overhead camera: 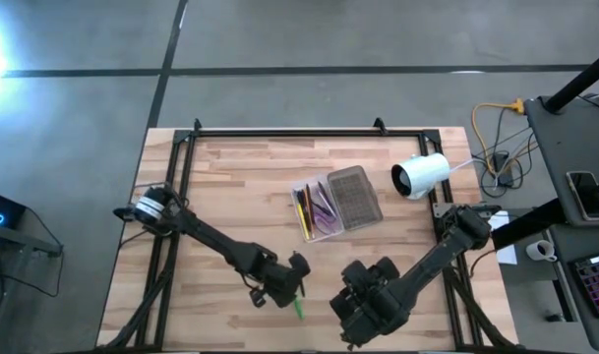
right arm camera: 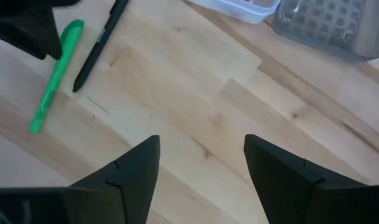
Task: Pick & place school supplies into a supply box
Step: Put the green pen into the supply box
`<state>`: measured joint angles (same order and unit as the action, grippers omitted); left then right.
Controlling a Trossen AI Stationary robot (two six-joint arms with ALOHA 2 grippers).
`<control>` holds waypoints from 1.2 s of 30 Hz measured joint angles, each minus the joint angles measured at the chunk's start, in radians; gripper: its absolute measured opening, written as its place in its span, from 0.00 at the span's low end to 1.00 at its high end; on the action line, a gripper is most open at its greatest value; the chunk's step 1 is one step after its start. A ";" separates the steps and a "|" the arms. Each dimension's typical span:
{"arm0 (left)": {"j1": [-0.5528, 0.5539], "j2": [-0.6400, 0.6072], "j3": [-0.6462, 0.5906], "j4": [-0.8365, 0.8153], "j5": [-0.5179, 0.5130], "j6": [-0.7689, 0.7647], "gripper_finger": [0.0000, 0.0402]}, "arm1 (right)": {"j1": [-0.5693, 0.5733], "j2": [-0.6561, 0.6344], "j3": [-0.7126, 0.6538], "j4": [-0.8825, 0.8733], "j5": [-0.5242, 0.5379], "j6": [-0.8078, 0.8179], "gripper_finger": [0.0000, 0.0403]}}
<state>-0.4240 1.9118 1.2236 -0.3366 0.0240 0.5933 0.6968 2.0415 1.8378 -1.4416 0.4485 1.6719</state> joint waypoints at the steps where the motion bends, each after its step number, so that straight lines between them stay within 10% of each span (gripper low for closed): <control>1: 0.000 0.010 0.000 0.009 -0.010 0.013 0.17 | 0.000 0.000 0.000 -0.002 0.000 -0.001 0.56; 26: 0.054 0.040 0.016 -0.106 0.062 -0.029 0.04 | -0.003 0.000 -0.002 -0.004 -0.001 0.001 0.56; 36: 0.092 -0.074 0.051 -0.218 0.023 -0.106 0.03 | 0.048 -0.025 -0.003 -0.133 0.101 0.264 0.52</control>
<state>-0.3322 1.8380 1.2746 -0.5549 0.0467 0.4869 0.7448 2.0160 1.8350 -1.5745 0.5498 1.9363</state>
